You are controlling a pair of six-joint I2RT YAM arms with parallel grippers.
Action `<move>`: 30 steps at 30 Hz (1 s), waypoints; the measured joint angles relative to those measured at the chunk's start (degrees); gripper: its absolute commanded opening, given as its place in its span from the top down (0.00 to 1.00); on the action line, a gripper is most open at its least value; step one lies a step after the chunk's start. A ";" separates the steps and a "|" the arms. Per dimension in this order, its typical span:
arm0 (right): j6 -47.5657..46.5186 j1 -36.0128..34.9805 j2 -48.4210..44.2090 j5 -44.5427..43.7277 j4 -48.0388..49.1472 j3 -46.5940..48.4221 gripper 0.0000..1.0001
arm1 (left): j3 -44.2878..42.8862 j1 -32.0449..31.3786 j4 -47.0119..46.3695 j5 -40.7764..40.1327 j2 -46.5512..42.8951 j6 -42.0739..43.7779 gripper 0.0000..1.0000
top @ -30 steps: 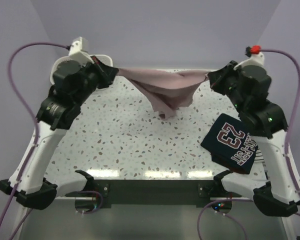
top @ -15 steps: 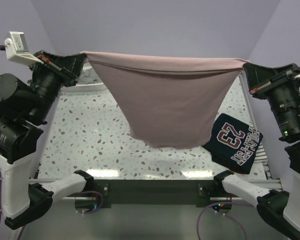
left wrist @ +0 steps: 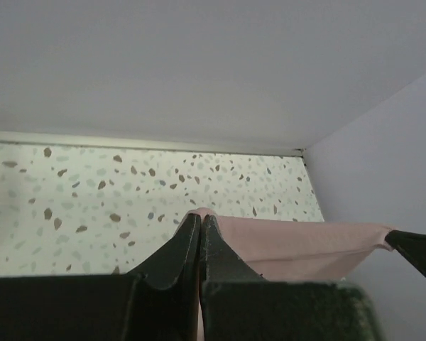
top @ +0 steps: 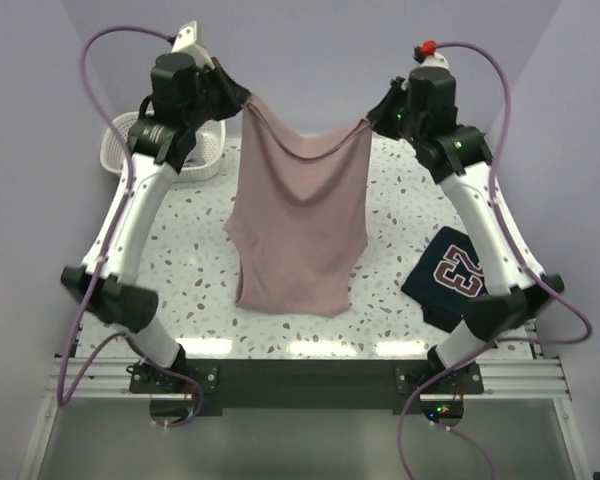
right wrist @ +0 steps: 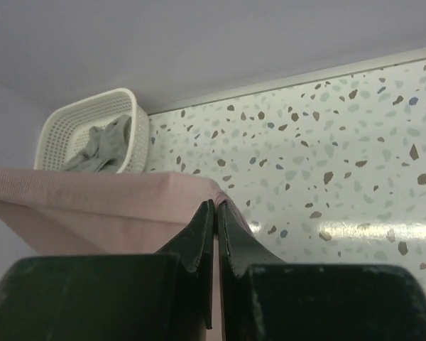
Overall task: Fold and stack the tank tops
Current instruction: Flatten the tank top out
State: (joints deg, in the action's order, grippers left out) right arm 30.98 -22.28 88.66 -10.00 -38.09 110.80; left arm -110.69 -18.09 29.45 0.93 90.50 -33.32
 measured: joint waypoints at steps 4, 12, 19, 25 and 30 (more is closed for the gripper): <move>-0.11 1.75 13.40 2.19 -0.66 13.38 1.00 | -17.57 3.76 1.42 7.32 15.85 -0.04 1.00; -0.74 4.61 10.10 2.21 2.27 17.46 1.00 | -17.62 12.72 -5.44 15.82 11.50 -0.61 1.00; 1.11 5.09 -9.77 2.75 8.57 -16.13 1.00 | 13.55 12.92 -16.04 18.99 -6.75 -2.25 1.00; 4.90 5.07 -15.50 5.64 10.56 -50.45 1.00 | 51.95 12.83 -22.36 20.28 -13.27 -6.10 1.00; 6.84 5.11 -14.88 7.91 9.42 -68.91 1.00 | 75.56 12.81 -18.58 20.52 -13.42 -6.58 1.00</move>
State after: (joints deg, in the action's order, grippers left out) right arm 37.82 -17.17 73.78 -2.09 -28.67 41.89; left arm -35.14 -5.28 10.87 21.45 77.08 -39.90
